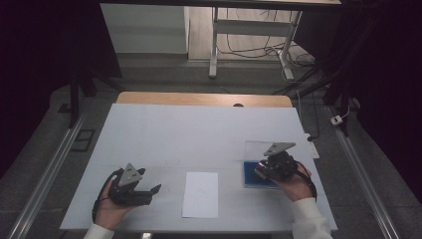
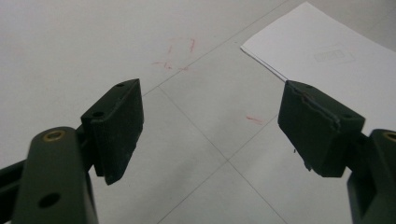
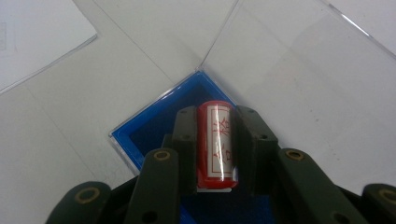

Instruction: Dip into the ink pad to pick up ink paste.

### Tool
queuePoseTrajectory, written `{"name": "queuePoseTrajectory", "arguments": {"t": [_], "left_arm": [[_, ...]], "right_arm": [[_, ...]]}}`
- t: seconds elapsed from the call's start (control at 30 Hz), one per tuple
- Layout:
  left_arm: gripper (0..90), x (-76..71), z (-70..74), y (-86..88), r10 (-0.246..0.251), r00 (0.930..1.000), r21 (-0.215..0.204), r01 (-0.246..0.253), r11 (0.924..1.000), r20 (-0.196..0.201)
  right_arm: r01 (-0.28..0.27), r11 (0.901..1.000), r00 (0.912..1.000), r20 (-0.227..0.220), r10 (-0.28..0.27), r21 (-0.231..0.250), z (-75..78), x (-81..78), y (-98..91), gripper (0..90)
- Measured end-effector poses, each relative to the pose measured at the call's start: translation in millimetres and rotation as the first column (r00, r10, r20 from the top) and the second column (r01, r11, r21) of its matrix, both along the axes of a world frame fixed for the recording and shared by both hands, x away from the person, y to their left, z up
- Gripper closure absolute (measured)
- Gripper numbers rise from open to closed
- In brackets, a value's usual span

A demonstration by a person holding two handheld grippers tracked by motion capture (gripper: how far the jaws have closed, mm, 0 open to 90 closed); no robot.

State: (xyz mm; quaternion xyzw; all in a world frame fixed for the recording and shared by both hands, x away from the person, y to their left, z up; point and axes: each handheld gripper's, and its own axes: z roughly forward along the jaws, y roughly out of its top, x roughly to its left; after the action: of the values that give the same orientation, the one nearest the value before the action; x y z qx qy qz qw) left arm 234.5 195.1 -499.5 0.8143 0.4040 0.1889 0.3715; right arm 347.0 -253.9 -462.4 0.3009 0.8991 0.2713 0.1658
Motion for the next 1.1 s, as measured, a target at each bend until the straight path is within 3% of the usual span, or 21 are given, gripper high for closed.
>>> {"name": "queuePoseTrajectory", "arguments": {"t": [1.1], "left_arm": [[23.1,0.3,-1.5,-1.6,-0.001,1.0,0.017,0.001,0.9999,-0.005]], "right_arm": [[0.009,0.9996,0.9999,-0.01,-0.009,-0.025,-3.0,1.9,2.5,70.6]]}}
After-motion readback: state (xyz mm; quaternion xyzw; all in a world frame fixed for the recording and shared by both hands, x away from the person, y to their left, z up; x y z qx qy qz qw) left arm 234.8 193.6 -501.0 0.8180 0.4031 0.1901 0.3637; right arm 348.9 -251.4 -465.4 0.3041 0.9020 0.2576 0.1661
